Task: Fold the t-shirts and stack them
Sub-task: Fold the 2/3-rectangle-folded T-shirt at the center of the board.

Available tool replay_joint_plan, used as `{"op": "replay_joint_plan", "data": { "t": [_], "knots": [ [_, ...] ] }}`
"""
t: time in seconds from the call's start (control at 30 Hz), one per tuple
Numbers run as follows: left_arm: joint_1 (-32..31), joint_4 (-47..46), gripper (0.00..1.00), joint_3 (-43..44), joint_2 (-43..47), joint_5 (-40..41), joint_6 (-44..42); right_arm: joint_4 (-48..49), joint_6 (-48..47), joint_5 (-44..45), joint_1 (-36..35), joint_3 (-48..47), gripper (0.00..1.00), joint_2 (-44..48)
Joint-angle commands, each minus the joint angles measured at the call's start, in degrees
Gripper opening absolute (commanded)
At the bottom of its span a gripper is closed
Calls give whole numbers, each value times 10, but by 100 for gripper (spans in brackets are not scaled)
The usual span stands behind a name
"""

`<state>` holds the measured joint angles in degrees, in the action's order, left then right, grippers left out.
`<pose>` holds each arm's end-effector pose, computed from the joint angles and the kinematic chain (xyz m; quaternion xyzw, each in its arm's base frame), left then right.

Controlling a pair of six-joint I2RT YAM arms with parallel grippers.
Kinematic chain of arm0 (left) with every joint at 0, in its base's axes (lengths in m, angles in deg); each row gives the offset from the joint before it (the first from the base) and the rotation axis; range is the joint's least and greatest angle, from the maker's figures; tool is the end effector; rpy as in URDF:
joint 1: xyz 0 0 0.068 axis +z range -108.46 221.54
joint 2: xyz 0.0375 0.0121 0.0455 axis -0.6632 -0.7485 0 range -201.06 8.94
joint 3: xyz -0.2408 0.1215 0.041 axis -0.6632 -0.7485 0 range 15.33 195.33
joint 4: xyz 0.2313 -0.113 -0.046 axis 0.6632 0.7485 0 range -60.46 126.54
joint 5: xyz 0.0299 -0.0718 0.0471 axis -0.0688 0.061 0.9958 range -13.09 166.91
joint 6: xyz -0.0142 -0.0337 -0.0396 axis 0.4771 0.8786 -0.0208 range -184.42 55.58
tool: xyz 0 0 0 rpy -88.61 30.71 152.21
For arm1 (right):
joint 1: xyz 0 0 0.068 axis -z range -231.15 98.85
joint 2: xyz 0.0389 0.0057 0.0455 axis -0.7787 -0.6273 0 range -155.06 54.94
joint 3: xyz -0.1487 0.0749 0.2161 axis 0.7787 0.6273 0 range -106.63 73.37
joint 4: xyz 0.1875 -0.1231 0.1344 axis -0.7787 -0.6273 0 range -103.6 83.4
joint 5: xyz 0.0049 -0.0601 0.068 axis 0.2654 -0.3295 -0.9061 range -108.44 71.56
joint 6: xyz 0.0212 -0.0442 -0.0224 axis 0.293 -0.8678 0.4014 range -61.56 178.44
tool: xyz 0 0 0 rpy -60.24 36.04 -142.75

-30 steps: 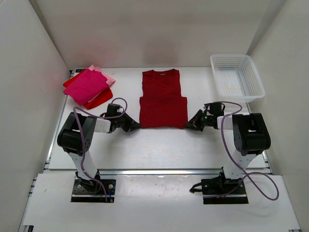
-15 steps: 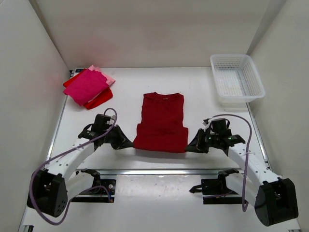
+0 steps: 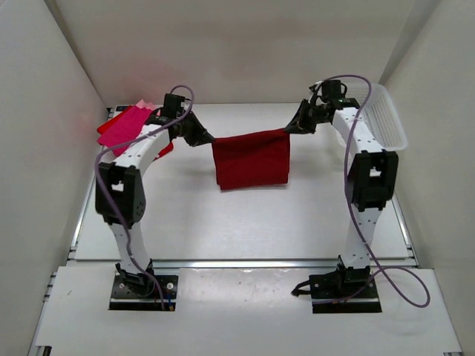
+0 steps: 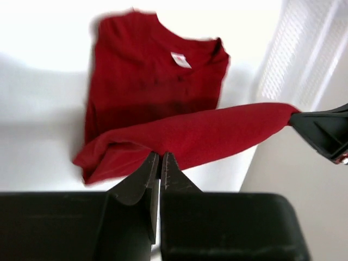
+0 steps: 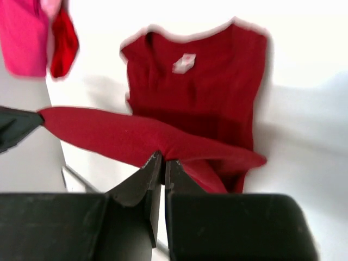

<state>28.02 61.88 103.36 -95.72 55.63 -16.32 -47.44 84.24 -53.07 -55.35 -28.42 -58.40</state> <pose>0.3948 -0.1082 0.2755 -0.2118 0.8981 -0.3249 0.2073 0.4370 0.0524 0.2839 0.0751 0.9057 0.3519 0.2243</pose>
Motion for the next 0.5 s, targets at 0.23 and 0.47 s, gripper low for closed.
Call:
{"op": "replay_joint_plan", "data": {
  "t": [0.23, 0.47],
  "knots": [
    [34, 5, 21, 176, -200, 42, 34, -124, 18, -9, 16, -448, 25, -332],
    [46, 0, 64, 224, -176, 63, 26, -212, -11, 11, 35, -581, 54, -355]
  ]
}}
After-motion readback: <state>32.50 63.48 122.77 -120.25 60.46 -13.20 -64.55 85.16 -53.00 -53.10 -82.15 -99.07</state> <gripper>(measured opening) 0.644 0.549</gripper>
